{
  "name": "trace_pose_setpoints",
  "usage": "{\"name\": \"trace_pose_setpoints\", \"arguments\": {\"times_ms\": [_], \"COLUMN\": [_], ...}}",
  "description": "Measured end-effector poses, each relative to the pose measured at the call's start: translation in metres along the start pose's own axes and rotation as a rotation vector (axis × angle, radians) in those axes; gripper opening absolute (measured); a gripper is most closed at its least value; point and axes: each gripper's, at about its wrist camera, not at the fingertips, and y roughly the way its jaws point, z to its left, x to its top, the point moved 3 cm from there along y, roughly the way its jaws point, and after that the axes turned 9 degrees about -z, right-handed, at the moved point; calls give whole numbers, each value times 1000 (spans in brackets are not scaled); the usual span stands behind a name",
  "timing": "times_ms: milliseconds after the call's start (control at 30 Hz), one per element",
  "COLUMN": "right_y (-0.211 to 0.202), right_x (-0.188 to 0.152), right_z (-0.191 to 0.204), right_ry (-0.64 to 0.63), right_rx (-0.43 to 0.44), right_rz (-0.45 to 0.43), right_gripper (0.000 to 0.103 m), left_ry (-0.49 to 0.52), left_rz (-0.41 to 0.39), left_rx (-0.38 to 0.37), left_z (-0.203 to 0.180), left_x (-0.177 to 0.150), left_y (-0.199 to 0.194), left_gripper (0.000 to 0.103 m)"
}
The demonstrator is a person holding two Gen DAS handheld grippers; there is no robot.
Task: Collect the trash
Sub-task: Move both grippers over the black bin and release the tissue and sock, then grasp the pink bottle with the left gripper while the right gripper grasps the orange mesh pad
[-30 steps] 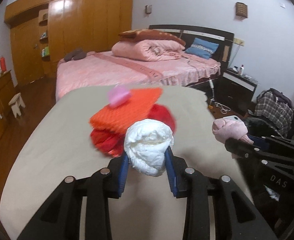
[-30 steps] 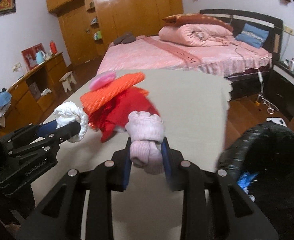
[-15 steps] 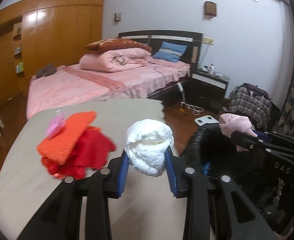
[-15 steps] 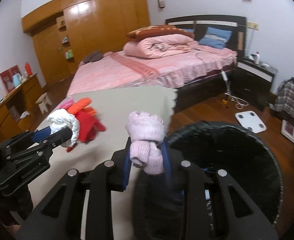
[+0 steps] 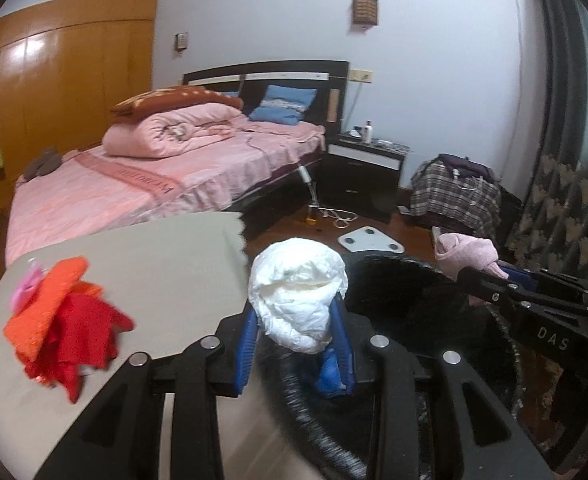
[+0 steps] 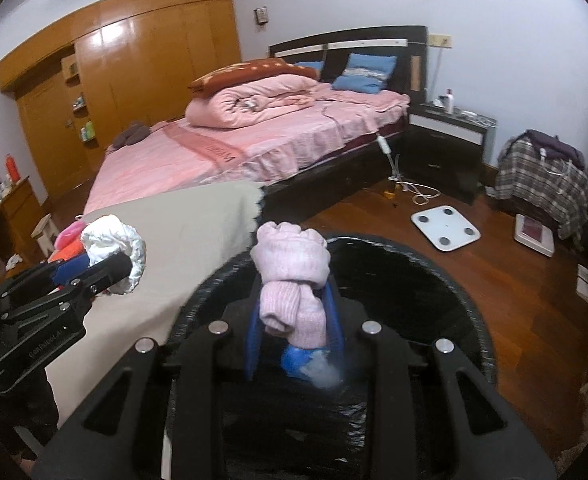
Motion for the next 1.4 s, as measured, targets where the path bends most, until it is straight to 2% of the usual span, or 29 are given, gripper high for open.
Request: {"name": "trace_pose_setpoints", "arguments": {"times_ms": [300,700,767,833,933,1033,1167,1400], "right_y": [-10,-7,-5,-4,-6,-10,-12,-2], "right_x": [-6,-17,-17,-18,-18,-17,-16,-7], "right_z": [-41,-73,-73,-75,-79,-81,-78,-41], "right_ry": [36,58,52,48,51,53,56,48], "right_rx": [-65,-103,-107,-126,-141,-153,-152,-89], "right_rz": [-7,16,22,13,-4,-23,-27,-26], "right_gripper": [27,30,36,61,79,91,96,97], "left_ry": [54,86,84,84,83,83,85,42], "left_rz": [9,65,71,78,73,63,42,11], "left_rx": [-84,-131,-138,-139,-122,-89,-34,86], "left_z": [-52,-92,-92,-91,-86,-77,-58,-5], "left_x": [3,-5,-6,-8,-10,-10,-9,-7], "left_y": [22,54,57,59,57,53,39,6], "left_gripper": [34,36,43,53,60,67,76,81]}}
